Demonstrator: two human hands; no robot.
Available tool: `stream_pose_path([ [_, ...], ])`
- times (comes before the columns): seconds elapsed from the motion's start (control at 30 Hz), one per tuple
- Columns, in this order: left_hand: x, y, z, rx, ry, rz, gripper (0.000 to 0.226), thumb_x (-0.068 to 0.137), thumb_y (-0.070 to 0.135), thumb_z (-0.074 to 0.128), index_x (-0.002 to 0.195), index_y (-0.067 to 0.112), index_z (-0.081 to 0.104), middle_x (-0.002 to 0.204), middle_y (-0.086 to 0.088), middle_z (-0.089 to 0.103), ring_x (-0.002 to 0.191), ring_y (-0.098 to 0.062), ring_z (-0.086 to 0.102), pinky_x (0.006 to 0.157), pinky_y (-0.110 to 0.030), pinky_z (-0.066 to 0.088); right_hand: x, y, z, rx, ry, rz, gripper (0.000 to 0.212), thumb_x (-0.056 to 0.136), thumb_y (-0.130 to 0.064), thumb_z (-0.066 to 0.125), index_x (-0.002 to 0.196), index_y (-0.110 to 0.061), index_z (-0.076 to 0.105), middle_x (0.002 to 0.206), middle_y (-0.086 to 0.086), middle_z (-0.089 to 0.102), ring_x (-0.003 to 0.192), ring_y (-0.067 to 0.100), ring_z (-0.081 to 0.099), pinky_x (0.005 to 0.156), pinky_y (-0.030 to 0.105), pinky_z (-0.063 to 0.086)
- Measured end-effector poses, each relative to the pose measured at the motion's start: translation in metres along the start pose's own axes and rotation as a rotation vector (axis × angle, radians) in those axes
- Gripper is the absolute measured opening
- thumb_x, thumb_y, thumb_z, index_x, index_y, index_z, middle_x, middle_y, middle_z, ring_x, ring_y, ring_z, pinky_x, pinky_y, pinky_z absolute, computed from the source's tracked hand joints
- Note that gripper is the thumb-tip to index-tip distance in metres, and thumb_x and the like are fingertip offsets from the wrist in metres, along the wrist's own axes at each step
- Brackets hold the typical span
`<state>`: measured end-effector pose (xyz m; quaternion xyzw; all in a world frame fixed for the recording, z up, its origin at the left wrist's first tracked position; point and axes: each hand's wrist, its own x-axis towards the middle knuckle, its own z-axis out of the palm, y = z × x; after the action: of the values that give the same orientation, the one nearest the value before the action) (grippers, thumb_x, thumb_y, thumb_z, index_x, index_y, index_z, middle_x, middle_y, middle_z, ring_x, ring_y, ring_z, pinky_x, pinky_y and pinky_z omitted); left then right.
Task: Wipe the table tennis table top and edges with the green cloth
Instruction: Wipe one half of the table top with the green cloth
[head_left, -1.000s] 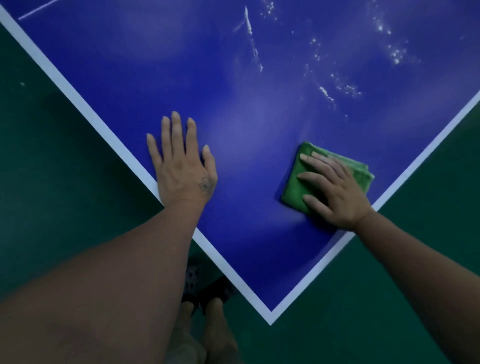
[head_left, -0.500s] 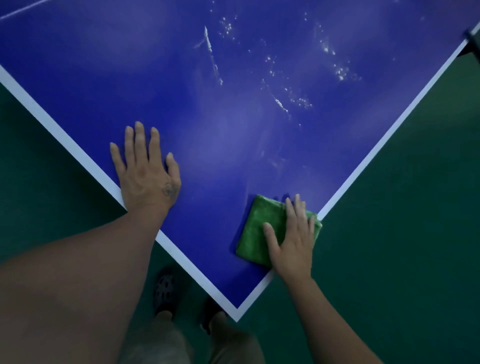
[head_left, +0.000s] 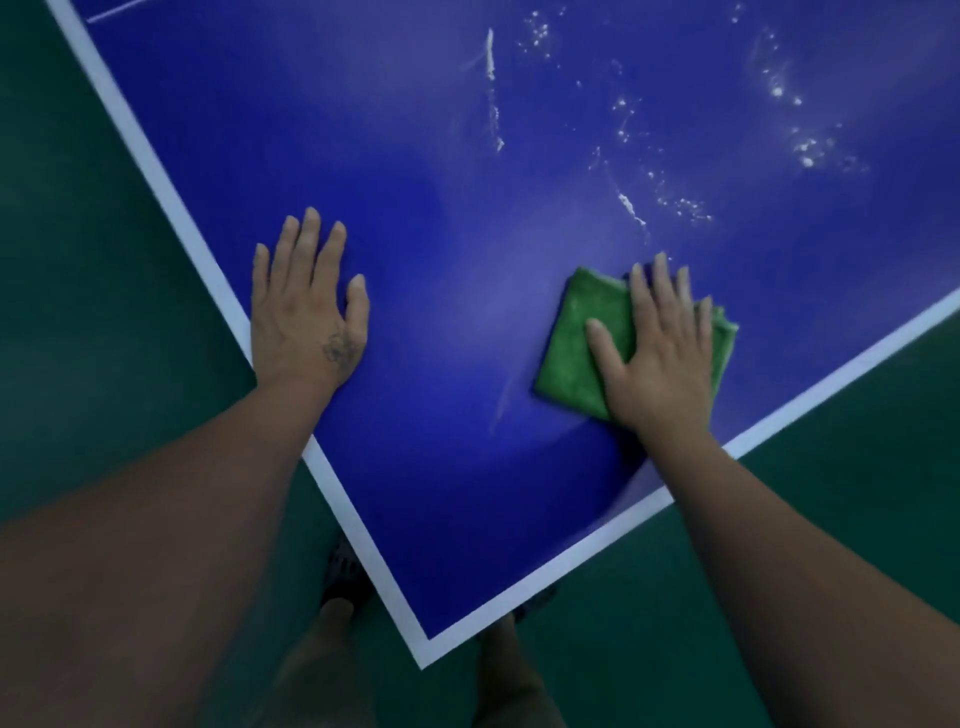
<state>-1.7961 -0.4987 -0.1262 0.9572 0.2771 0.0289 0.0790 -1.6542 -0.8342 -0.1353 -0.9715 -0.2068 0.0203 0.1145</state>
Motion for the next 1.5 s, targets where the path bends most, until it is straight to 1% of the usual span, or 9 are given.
stream_pose_path([
  [0.1,-0.022,0.025,-0.002,-0.017,-0.006,-0.159,0.064,0.116,0.05,0.025,0.172,0.02,0.022,0.182,-0.004,0.012,0.168,-0.022,0.004,0.137,-0.049,0.003,0.019,0.008,-0.003,0.079,0.045,-0.033,0.078,0.11,-0.071,0.033,0.167,-0.019,0.036,0.181,-0.002,0.021,0.169,0.02,0.011,0.136,0.058,0.005],
  [0.3,-0.095,0.086,0.007,-0.025,0.026,-0.377,0.066,0.114,0.053,0.027,0.173,0.023,0.021,0.182,-0.003,0.01,0.168,-0.024,0.003,0.137,-0.049,0.004,-0.006,0.02,-0.007,0.071,-0.02,-0.39,0.061,0.112,-0.057,0.043,0.162,-0.023,0.046,0.179,-0.004,0.028,0.169,0.022,0.013,0.131,0.07,0.006],
  [0.43,-0.091,0.087,0.011,-0.012,0.062,-0.404,0.062,0.114,0.048,0.029,0.171,0.022,0.028,0.181,-0.004,0.016,0.168,-0.024,0.007,0.137,-0.049,0.005,-0.063,0.021,-0.001,0.05,-0.07,-0.497,0.064,0.113,-0.054,0.039,0.169,-0.023,0.037,0.181,-0.001,0.02,0.169,0.025,0.011,0.131,0.069,0.013],
  [0.57,-0.091,0.083,0.014,-0.049,0.108,-0.38,0.056,0.115,0.037,0.031,0.168,0.019,0.034,0.18,-0.006,0.021,0.168,-0.027,0.011,0.136,-0.052,0.008,-0.11,-0.008,0.004,0.003,-0.168,-0.56,0.064,0.113,-0.054,0.033,0.172,-0.029,0.028,0.183,0.001,0.01,0.169,0.028,0.008,0.133,0.066,0.009],
  [0.73,-0.089,0.083,0.014,-0.065,0.116,-0.384,0.056,0.114,0.035,0.033,0.167,0.017,0.037,0.179,-0.008,0.023,0.168,-0.028,0.012,0.136,-0.054,0.01,-0.048,-0.03,0.007,0.028,-0.165,-0.635,0.063,0.111,-0.055,0.043,0.17,-0.034,0.035,0.181,-0.003,0.018,0.169,0.023,0.011,0.133,0.062,0.015],
  [0.93,-0.086,0.083,0.015,-0.081,0.13,-0.388,0.056,0.113,0.032,0.038,0.167,0.016,0.039,0.179,-0.009,0.024,0.168,-0.029,0.012,0.135,-0.054,0.01,0.084,-0.081,0.019,0.026,-0.062,-0.484,0.064,0.109,-0.055,0.043,0.169,-0.031,0.038,0.18,-0.002,0.024,0.168,0.025,0.018,0.134,0.059,0.01],
  [1.1,-0.087,0.083,0.017,-0.066,0.135,-0.38,0.056,0.114,0.033,0.037,0.167,0.017,0.038,0.179,-0.008,0.024,0.168,-0.028,0.012,0.135,-0.054,0.011,0.128,-0.103,0.019,0.03,-0.129,-0.387,0.066,0.108,-0.052,0.03,0.171,-0.032,0.03,0.182,-0.003,0.015,0.169,0.023,0.008,0.135,0.057,0.001],
  [1.3,-0.087,0.083,0.015,-0.081,0.16,-0.385,0.055,0.113,0.031,0.04,0.166,0.015,0.041,0.177,-0.01,0.028,0.167,-0.03,0.017,0.134,-0.056,0.014,0.033,-0.063,-0.001,0.101,-0.173,-0.514,0.066,0.102,-0.032,0.045,0.168,-0.029,0.039,0.181,0.006,0.018,0.169,0.031,0.01,0.134,0.061,0.009],
  [1.5,-0.086,0.083,0.014,-0.107,0.137,-0.402,0.056,0.113,0.032,0.039,0.166,0.016,0.04,0.178,-0.009,0.025,0.168,-0.028,0.014,0.135,-0.055,0.012,-0.055,-0.001,-0.01,0.02,-0.316,-0.729,0.057,0.114,-0.045,0.041,0.17,-0.039,0.03,0.182,0.0,0.013,0.169,0.03,0.012,0.131,0.058,0.02],
])
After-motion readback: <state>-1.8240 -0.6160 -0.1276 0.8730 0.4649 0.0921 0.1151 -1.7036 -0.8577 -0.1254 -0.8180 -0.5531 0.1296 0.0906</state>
